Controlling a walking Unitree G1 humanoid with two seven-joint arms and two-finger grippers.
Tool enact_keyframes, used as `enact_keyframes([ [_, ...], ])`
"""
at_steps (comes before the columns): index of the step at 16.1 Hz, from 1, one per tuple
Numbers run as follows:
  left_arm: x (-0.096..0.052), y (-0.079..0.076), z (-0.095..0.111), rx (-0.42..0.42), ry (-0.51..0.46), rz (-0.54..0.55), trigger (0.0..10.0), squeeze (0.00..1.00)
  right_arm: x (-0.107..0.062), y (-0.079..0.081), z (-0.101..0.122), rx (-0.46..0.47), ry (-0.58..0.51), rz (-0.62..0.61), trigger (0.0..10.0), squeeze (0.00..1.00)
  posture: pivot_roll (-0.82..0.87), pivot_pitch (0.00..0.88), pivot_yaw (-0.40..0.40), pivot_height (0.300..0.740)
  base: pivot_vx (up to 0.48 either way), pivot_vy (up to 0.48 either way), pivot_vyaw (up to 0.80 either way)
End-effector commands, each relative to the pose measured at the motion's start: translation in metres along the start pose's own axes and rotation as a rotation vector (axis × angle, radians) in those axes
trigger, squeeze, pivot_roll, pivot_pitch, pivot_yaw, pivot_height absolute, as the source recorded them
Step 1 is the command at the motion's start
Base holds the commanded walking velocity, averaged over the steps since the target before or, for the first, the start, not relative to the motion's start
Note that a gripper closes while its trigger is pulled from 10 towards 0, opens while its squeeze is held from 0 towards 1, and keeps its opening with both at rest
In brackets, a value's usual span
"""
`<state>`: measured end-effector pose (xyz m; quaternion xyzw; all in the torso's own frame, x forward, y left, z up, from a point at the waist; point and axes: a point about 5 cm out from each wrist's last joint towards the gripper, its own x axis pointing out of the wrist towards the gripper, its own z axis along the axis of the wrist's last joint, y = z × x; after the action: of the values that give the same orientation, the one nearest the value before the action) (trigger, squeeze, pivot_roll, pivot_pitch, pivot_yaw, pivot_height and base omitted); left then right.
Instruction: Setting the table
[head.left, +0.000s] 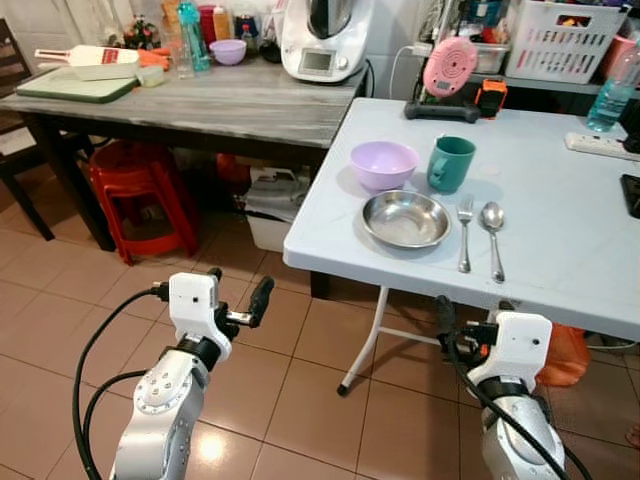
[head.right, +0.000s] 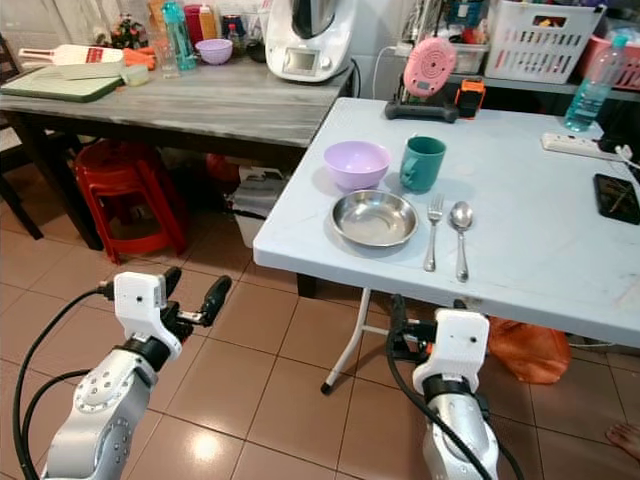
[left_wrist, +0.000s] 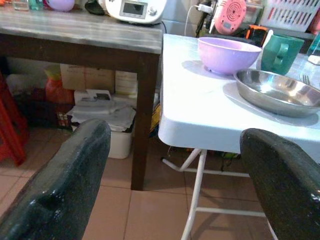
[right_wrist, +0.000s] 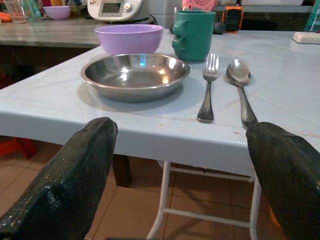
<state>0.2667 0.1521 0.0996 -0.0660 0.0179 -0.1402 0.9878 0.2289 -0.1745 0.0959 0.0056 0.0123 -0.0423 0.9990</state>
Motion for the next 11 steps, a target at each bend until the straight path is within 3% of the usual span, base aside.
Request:
enact_keyframes([
  [1, -0.0002, 0.0008, 0.0042, 0.009, -0.008, -0.003, 10.0, 0.0, 0.0023, -0.0009, 0.0014, -0.004, -0.004, 0.001, 10.0, 0.0, 0.05, 0.0, 0.017, 0.74, 0.251, 0.0, 0.0],
  [11, 0.0027, -0.0081, 0.0034, -0.003, -0.004, -0.056, 10.0, 0.0, 0.0009, -0.0043, 0.0035, -0.007, -0.009, -0.007, 10.0, 0.0, 0.04, 0.0, 0.022, 0.74, 0.266, 0.0, 0.0],
])
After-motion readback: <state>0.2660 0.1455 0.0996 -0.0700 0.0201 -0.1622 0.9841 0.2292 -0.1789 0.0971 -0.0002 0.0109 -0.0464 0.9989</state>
